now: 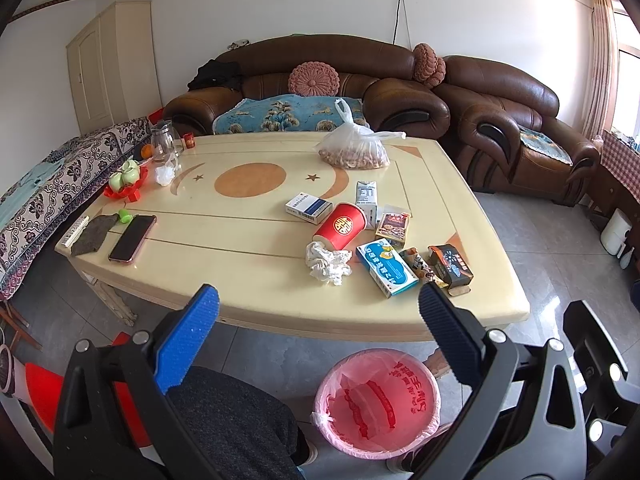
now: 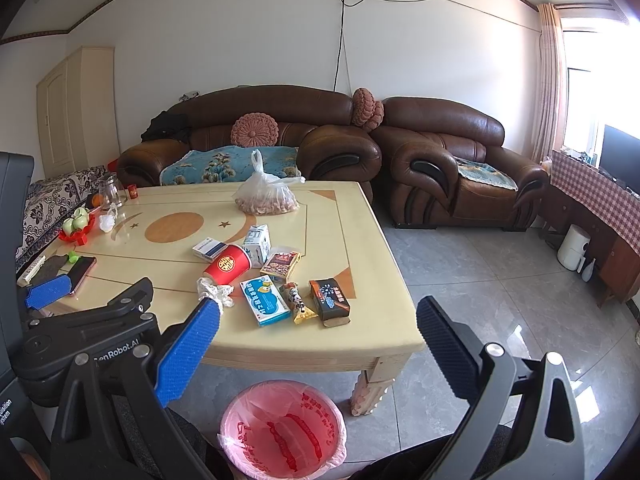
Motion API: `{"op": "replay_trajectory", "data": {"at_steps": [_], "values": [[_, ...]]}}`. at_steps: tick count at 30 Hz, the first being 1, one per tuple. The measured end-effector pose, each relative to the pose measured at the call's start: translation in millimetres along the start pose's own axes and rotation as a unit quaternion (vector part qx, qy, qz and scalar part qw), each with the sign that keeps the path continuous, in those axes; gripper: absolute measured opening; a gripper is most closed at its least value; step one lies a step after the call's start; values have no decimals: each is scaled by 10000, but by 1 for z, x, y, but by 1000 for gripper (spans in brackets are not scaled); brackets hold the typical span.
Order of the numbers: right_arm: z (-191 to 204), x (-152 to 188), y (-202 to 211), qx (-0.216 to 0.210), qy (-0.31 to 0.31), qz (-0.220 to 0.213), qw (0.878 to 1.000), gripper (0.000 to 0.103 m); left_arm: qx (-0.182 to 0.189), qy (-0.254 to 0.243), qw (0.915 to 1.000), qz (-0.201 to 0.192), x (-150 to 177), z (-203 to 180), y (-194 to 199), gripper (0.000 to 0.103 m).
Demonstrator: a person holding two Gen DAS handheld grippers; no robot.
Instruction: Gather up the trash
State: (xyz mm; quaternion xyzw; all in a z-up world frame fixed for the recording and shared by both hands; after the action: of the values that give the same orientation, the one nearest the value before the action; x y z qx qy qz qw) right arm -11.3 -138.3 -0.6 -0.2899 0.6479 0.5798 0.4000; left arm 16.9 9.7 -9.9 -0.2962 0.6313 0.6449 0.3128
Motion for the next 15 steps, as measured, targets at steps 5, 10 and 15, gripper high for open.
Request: {"op": "replay_trajectory", "data": {"at_steps": [5, 10, 15], "values": [[-2, 1, 2, 13, 5, -14, 10000, 97, -4, -4, 10000, -5, 0, 0, 0, 98], [-1, -1, 1, -14, -3, -2, 10000, 97, -33, 1, 10000, -11, -3, -2, 3, 98], [-1, -1, 1, -21, -6, 6, 10000, 97, -41, -2, 10000, -14, -2, -2, 3, 98]]}}
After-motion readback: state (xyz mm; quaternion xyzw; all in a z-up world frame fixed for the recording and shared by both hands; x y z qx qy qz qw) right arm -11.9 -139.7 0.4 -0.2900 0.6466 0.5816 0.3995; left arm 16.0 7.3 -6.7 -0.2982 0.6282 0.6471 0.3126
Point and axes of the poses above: each gripper's, at about its wrist camera, not at the fingertips, and y roughly against the way its jaws point, z to its left, x to its underside, the point moved 2 cm from there along -y, roughly the way its jaws point
